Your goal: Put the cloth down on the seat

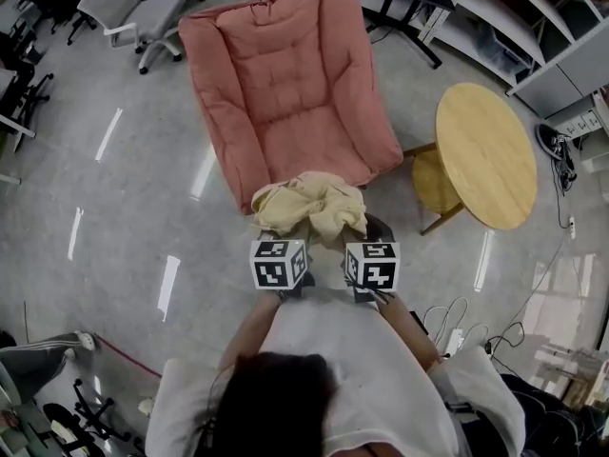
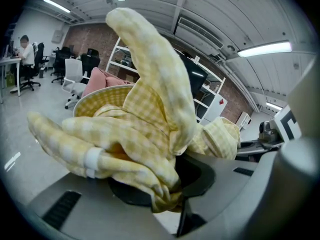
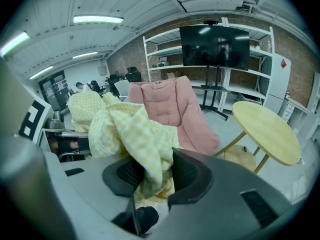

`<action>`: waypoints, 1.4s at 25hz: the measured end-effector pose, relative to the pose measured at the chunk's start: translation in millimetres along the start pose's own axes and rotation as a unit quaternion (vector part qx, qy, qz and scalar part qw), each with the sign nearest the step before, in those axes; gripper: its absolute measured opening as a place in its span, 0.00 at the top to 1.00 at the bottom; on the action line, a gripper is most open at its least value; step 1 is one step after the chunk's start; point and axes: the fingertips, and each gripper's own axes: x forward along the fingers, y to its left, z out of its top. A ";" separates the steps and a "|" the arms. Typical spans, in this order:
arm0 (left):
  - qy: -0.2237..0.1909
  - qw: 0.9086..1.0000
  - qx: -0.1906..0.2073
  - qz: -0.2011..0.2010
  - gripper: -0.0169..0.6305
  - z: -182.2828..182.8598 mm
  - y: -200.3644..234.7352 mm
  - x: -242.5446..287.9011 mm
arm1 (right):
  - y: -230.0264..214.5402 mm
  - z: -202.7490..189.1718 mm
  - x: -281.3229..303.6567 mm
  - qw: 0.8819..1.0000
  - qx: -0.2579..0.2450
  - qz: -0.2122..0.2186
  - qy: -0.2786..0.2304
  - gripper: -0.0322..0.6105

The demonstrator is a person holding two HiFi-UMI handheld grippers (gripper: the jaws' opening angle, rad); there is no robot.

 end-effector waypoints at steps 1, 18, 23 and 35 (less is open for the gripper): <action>0.002 1.000 -0.002 -0.002 0.80 2.8 3.1 3.7 | 0.0 3.2 3.9 1.000 0.001 -0.002 0.001 0.72; 0.006 1.000 0.003 -0.002 0.80 37.4 38.3 29.0 | 7.7 36.7 45.9 1.000 0.017 0.002 0.002 0.72; -0.006 1.000 -0.003 0.012 0.80 45.0 44.7 41.0 | 2.3 46.3 62.0 1.000 0.010 0.016 0.002 0.72; -0.017 0.998 -0.027 0.049 0.80 89.8 46.8 91.7 | -33.7 100.1 105.5 0.998 -0.016 0.052 0.012 0.72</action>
